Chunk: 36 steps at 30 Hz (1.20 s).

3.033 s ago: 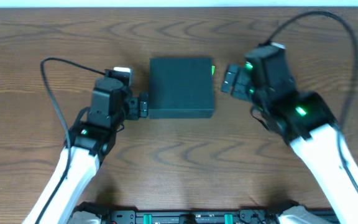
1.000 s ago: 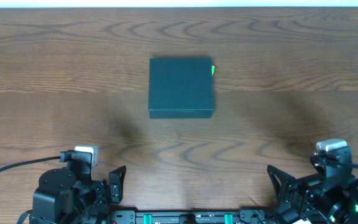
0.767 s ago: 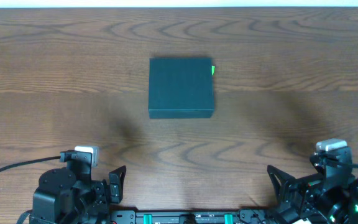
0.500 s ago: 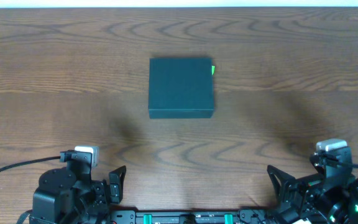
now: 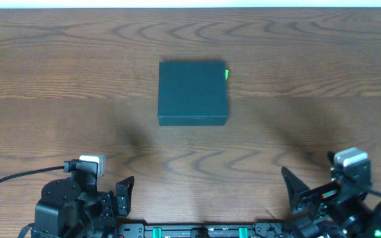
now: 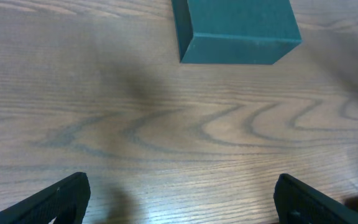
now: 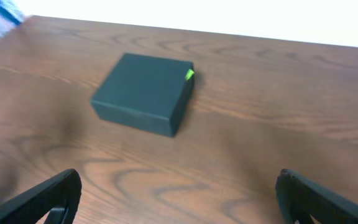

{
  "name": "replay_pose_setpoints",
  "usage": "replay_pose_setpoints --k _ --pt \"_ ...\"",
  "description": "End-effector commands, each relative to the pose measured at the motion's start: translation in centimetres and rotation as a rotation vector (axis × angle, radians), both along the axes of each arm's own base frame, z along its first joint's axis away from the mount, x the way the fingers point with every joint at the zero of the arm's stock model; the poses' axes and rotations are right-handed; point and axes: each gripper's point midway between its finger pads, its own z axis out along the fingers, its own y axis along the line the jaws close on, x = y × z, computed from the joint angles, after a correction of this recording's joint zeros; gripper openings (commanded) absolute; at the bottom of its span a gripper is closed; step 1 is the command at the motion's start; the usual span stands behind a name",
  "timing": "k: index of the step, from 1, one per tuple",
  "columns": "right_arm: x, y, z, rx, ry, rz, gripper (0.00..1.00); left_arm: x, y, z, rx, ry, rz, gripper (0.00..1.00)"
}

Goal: Pack container

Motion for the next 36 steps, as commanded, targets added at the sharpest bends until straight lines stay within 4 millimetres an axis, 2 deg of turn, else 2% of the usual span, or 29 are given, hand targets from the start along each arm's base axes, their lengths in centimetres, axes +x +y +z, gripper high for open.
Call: replay_pose_setpoints --k 1,7,15,23,30,36 --pt "0.1 -0.6 -3.0 -0.035 -0.012 -0.024 0.99 -0.2 -0.2 0.5 -0.014 -0.011 -0.009 0.95" --pt "0.7 -0.6 -8.5 -0.061 -0.026 -0.022 0.99 -0.2 -0.2 0.5 -0.014 -0.011 -0.009 0.95" --pt "1.0 -0.6 -16.0 -0.093 0.074 -0.028 0.99 -0.2 -0.2 0.5 -0.014 -0.011 -0.009 0.95" --pt "1.2 -0.7 -18.3 -0.114 0.128 -0.038 0.99 -0.2 -0.2 0.5 -0.014 -0.011 -0.009 0.95" --pt "0.3 -1.0 -21.5 -0.180 0.219 -0.013 0.99 -0.2 -0.2 0.5 -0.014 -0.011 -0.009 0.95" --pt "0.3 -1.0 -21.5 -0.192 0.217 -0.005 0.99 -0.2 -0.2 0.5 -0.014 -0.011 -0.009 0.95"
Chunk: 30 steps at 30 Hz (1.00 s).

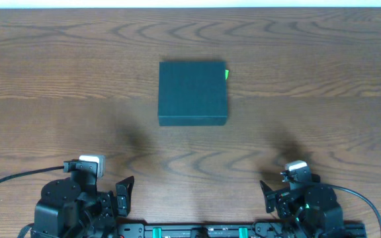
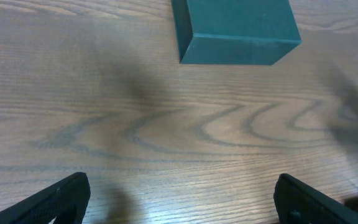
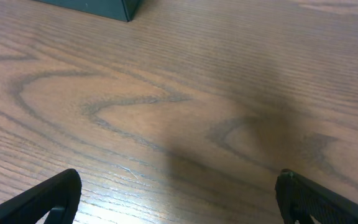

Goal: Pack container

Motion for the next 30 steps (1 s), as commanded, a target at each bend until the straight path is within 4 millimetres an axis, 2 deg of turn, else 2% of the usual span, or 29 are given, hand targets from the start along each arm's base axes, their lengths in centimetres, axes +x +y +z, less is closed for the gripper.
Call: replay_pose_setpoints --k 1,21,25,26,30 --pt "0.0 -0.1 -0.2 -0.011 -0.004 0.008 0.99 -0.2 -0.2 0.5 -0.014 -0.009 -0.009 0.95" --pt "0.0 -0.1 -0.2 -0.011 -0.004 0.008 0.99 -0.1 -0.2 0.5 -0.012 -0.010 -0.008 0.95" --pt "0.0 -0.1 -0.2 -0.011 -0.004 0.008 0.99 1.0 4.9 0.3 0.196 -0.057 0.208 0.95" --pt "0.0 -0.1 -0.2 -0.011 -0.005 0.008 0.99 1.0 5.5 0.3 0.218 -0.060 0.232 0.95" --pt "0.0 -0.1 -0.2 -0.011 -0.005 0.008 0.99 1.0 5.5 0.3 0.221 -0.062 0.234 0.95"
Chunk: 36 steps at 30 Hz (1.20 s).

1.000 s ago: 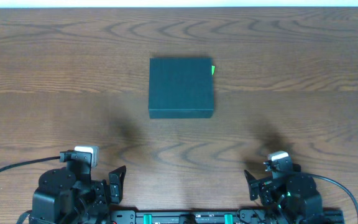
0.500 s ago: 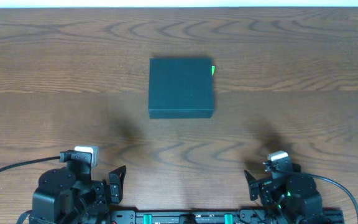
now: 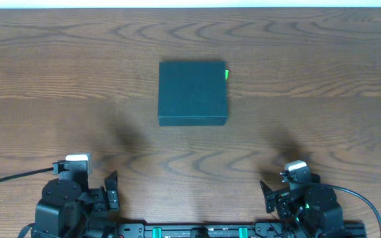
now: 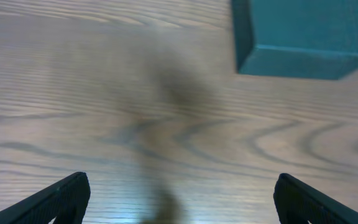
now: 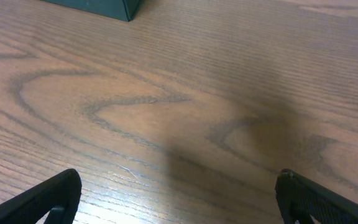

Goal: Pack container

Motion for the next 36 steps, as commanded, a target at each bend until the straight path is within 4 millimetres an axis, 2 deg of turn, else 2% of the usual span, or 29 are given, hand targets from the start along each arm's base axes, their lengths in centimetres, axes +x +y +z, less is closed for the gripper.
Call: replay_pose_setpoints --k 1,4,9,14,20,27,33,36 --pt "0.0 -0.1 -0.2 -0.005 -0.002 0.002 0.99 0.2 1.4 0.5 0.051 -0.029 0.058 0.95" --pt "0.0 -0.1 -0.2 -0.005 -0.002 0.003 0.99 0.3 1.3 0.1 0.049 -0.024 0.056 0.96" --pt "0.0 -0.1 -0.2 -0.005 -0.002 0.003 0.99 0.5 0.7 -2.3 0.031 -0.033 0.030 0.95" --pt "0.0 -0.1 -0.2 -0.005 -0.002 0.003 0.99 1.9 0.2 -4.0 0.062 -0.156 -0.031 0.95" --pt "0.0 -0.1 -0.2 -0.005 -0.002 0.003 0.99 1.4 -0.7 -7.0 0.018 -0.169 -0.074 0.95" --pt "0.0 -0.1 -0.2 -0.005 -0.002 0.003 0.99 0.8 -0.9 -9.7 0.038 -0.100 -0.108 0.96" --pt "0.0 -0.1 -0.2 -0.005 -0.002 0.002 0.99 0.2 -0.7 -12.9 0.065 -0.002 -0.115 0.95" --pt "0.0 -0.1 -0.2 -0.005 -0.002 0.002 0.99 0.1 -0.7 -13.2 0.074 0.005 -0.121 0.95"
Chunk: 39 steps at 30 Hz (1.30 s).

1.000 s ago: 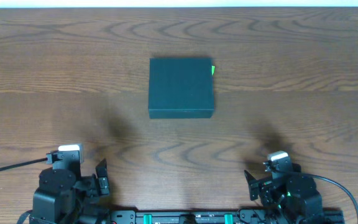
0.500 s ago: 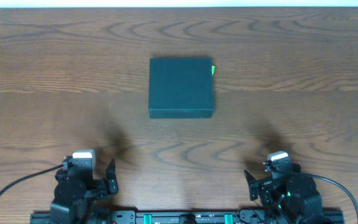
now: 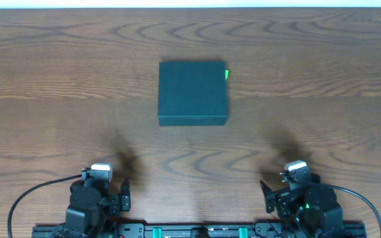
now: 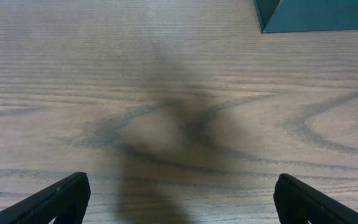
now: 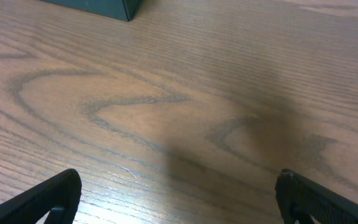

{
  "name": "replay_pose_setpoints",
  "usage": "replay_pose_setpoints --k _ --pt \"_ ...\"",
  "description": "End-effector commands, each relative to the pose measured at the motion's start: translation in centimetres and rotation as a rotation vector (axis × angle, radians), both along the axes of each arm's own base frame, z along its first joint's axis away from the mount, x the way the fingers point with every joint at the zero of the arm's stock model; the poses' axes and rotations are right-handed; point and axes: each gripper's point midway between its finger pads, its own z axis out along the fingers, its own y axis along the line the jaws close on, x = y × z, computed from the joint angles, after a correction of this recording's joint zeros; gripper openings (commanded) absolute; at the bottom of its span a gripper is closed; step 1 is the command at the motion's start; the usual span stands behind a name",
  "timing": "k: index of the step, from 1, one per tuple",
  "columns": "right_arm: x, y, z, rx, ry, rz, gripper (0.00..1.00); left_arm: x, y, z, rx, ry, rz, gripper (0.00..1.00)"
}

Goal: Pack container

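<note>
A closed dark teal box (image 3: 192, 92) sits in the middle of the wooden table (image 3: 323, 79), with a small green tab (image 3: 226, 74) showing at its upper right edge. One corner of the box (image 4: 319, 14) shows in the left wrist view, and another corner (image 5: 98, 7) in the right wrist view. My left gripper (image 4: 179, 202) is low at the table's near left edge, open and empty. My right gripper (image 5: 179, 199) is low at the near right edge, open and empty. Both are far from the box.
A black rail with green fittings (image 3: 197, 231) runs along the near edge between the two arm bases. A cable (image 3: 25, 198) loops from the left arm; another (image 3: 369, 198) from the right.
My left arm has folded back and shifted a little right, closer to the near edge; the box now shows only at its view's top right corner. The right arm has not moved.
Both grippers were open near the front edge with the closed box mid-table. The right arm then folded down to its base, losing most of the box from view. After that the left arm turned left, and now it has settled low at the near edge.
</note>
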Motion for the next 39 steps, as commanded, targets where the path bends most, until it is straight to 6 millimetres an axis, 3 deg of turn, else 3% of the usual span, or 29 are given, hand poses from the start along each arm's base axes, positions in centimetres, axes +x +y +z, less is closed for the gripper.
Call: replay_pose_setpoints --k 1,39 --pt "-0.06 -0.06 -0.15 -0.005 -0.002 0.004 0.99 -0.54 0.00 -1.53 0.022 0.046 -0.021 0.95" --pt "-0.06 -0.06 -0.15 -0.005 -0.001 0.003 0.99 -0.53 0.08 -1.54 0.038 0.044 -0.029 0.95"
